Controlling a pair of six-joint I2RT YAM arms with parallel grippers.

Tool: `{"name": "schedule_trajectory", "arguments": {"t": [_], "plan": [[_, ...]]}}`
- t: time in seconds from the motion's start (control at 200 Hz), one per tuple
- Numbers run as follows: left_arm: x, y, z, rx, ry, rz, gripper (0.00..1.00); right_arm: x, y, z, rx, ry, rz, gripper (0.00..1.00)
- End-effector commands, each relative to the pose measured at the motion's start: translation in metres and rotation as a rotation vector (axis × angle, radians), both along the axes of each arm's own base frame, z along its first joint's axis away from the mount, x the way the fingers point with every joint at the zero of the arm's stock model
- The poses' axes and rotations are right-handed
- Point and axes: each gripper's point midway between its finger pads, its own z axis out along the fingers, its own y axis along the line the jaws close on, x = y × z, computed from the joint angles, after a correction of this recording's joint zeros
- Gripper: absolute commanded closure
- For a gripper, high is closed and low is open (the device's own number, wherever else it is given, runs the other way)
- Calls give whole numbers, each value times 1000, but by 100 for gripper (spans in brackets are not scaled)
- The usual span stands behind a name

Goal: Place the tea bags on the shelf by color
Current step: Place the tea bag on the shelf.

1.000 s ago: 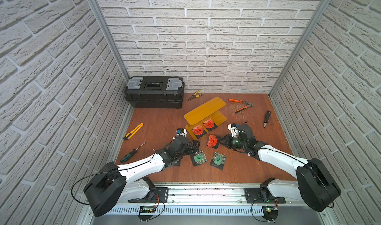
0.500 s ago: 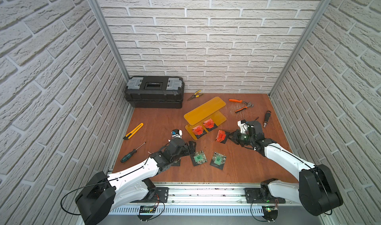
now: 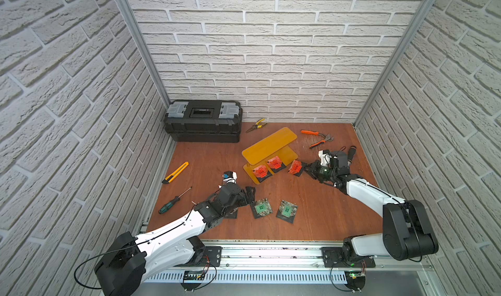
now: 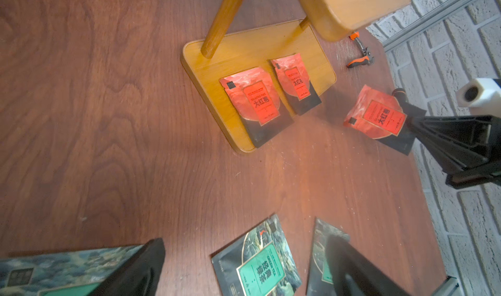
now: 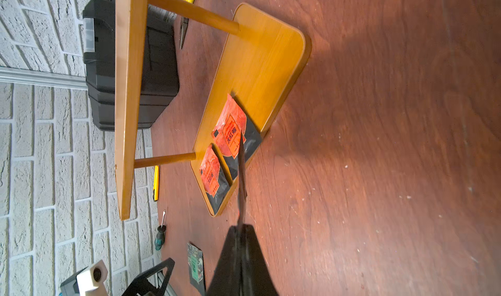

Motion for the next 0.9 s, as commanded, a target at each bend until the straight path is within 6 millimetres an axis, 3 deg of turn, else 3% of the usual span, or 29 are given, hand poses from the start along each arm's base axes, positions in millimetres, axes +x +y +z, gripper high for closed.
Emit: {"name": "schedule_trajectory", "arguments": {"t": [0.0, 0.375, 0.715, 0.895], "plan": [[-1, 9, -4, 5, -5, 29, 2, 25, -4, 16, 15, -80, -40, 97], [-3, 15, -6, 9, -3, 42, 2, 68, -8, 18, 57, -114, -128, 98], [-3, 16, -7, 8, -1, 47, 2, 97, -8, 3, 117, -101, -194, 97], [-4, 18, -6, 3, -2, 52, 2, 103, -10, -10, 108, -58, -216, 97]]}}
